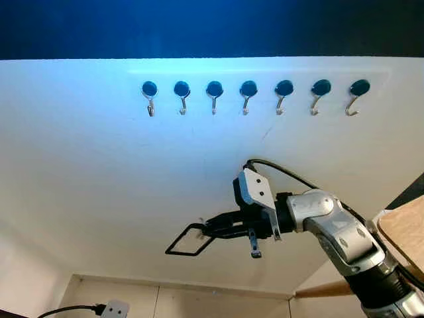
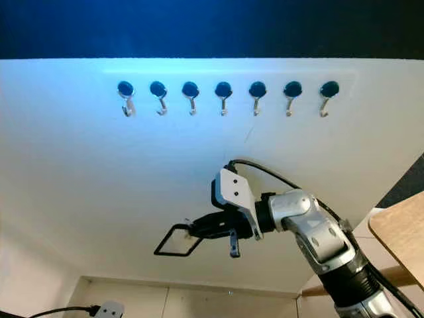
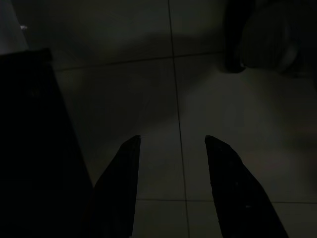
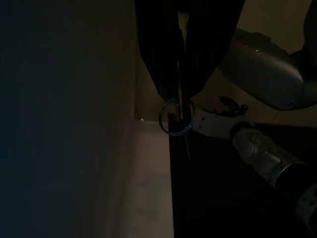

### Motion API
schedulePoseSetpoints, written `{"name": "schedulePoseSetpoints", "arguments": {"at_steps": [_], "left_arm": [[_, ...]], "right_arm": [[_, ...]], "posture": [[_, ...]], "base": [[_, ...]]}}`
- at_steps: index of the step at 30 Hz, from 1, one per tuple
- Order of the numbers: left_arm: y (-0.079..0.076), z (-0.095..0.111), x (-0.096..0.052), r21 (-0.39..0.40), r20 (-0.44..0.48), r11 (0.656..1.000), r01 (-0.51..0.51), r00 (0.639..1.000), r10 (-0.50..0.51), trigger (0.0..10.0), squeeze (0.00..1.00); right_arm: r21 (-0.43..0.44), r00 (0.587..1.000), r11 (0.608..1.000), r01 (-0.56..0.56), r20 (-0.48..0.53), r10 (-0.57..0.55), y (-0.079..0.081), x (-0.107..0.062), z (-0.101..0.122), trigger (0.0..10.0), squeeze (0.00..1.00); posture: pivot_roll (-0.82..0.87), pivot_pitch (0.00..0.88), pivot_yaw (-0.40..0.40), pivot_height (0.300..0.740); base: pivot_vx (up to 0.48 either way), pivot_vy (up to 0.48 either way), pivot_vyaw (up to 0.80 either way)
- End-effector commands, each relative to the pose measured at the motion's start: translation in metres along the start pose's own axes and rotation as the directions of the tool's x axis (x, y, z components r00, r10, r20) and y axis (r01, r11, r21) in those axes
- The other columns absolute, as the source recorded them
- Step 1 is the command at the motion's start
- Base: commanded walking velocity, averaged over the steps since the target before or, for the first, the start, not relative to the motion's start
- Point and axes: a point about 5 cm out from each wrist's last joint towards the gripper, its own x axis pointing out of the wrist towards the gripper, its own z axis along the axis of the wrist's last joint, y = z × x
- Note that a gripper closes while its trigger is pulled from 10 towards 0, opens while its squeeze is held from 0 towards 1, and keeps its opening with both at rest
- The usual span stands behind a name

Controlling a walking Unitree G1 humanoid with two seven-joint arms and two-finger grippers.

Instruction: Hang keys on a hook

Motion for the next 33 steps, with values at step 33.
{"name": "schedulePoseSetpoints", "arguments": {"at_steps": [33], "left_arm": [[-0.0023,-0.0022,0.0002,0.038,-0.003,0.999,0.002,1.000,-0.002,10.0,0.00]], "right_arm": [[0.014,1.000,1.000,0.023,-0.021,-0.022,0.0029,0.0045,-0.0021,10.0,0.00]], "posture": [[-0.12,0.062,0.068,0.740]], "base": [[-0.180,0.000,0.00]]}}
